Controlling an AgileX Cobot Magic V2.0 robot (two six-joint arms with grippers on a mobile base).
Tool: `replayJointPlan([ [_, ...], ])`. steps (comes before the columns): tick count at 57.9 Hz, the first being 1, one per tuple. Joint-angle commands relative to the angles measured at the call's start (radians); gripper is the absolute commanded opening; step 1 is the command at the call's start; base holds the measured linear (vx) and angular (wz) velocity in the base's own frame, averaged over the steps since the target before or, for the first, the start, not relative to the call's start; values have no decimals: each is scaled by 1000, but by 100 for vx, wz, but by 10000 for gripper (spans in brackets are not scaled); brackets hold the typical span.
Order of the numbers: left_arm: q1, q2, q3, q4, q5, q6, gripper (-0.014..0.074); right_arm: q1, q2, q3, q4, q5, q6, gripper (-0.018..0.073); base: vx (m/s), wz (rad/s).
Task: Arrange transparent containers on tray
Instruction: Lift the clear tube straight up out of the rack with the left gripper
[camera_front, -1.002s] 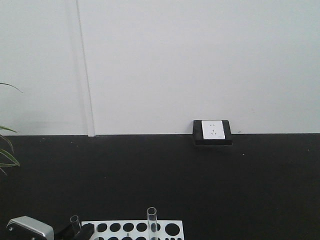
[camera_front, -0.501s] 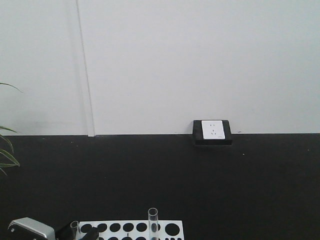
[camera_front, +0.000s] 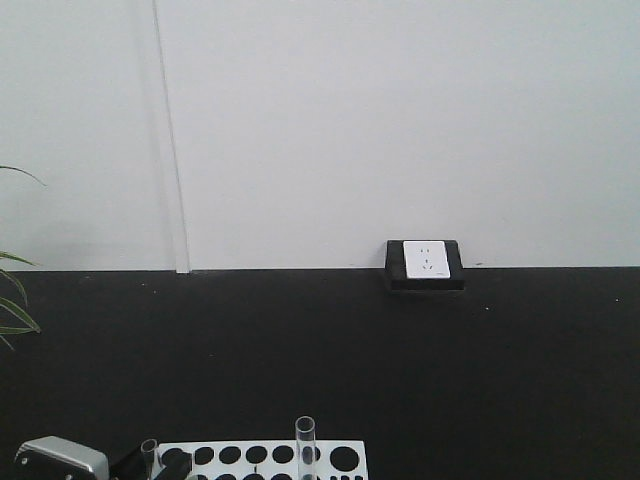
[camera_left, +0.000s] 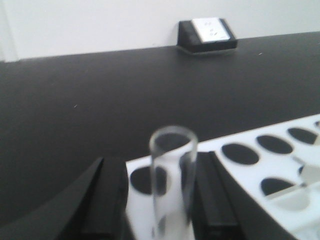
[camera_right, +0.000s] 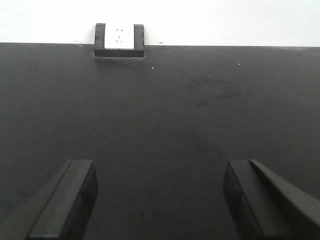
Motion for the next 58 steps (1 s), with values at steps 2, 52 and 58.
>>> replayJointPlan([
  [2,-5,-33,10,-18,-146,-4,387,1,10,-33,-13,-76,-8,592,0,0],
  [52,-5,-33,-6,45,-217,-13,433,1,10,-33,-13,-75,-8,592,0,0],
  [58,-5,-33,-32,47,-196,-13,433,1,10,-33,-13,-75,-8,592,0,0],
])
